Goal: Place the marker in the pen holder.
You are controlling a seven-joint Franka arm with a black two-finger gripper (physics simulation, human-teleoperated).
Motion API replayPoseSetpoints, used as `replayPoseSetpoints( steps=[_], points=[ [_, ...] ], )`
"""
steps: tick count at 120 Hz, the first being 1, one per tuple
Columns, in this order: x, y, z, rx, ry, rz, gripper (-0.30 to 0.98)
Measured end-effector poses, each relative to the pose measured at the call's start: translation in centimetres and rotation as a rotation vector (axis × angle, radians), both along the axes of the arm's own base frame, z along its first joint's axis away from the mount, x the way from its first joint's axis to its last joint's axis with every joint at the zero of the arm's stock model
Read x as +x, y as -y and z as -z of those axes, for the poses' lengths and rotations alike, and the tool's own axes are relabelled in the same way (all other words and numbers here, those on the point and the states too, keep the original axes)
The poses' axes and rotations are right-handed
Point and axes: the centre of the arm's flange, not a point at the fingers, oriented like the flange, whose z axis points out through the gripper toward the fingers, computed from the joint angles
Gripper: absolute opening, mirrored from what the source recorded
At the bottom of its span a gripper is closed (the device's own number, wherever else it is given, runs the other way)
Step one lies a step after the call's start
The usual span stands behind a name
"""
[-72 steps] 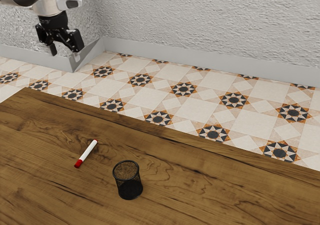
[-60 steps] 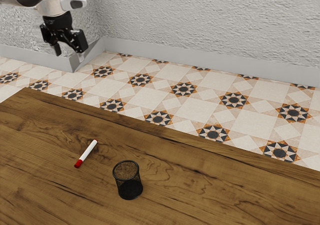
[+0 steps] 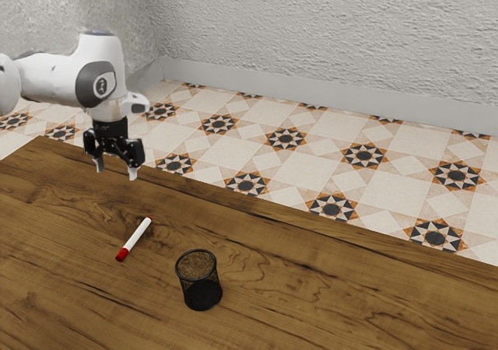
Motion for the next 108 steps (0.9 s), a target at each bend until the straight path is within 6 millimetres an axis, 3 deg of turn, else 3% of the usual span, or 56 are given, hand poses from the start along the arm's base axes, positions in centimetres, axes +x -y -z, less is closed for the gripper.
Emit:
replayPoseSetpoints(
  steps=[7, 14, 38, 46, 59, 76, 108],
  points=[
    [-0.5, -0.4, 3.7, -0.009, -0.003, -0.009, 0.69],
    [-1.0, -0.9, 5.9, -0.012, 0.014, -0.02, 0.69],
    [-0.6, -1.5, 8.4, -0.005, 0.107, -0.037, 0.69],
    [-1.0, -0.7, 9.3, -0.012, 0.112, -0.048, 0.69],
    [-2.9, 1.0, 12.6, -0.029, 0.084, -0.082, 0.69],
    [-3.5, 1.9, 13.8, -0.026, 0.1, -0.12, 0.69],
    [-3.1, 1.6, 15.6, -0.004, 0.134, -0.141, 0.69]
  ],
)
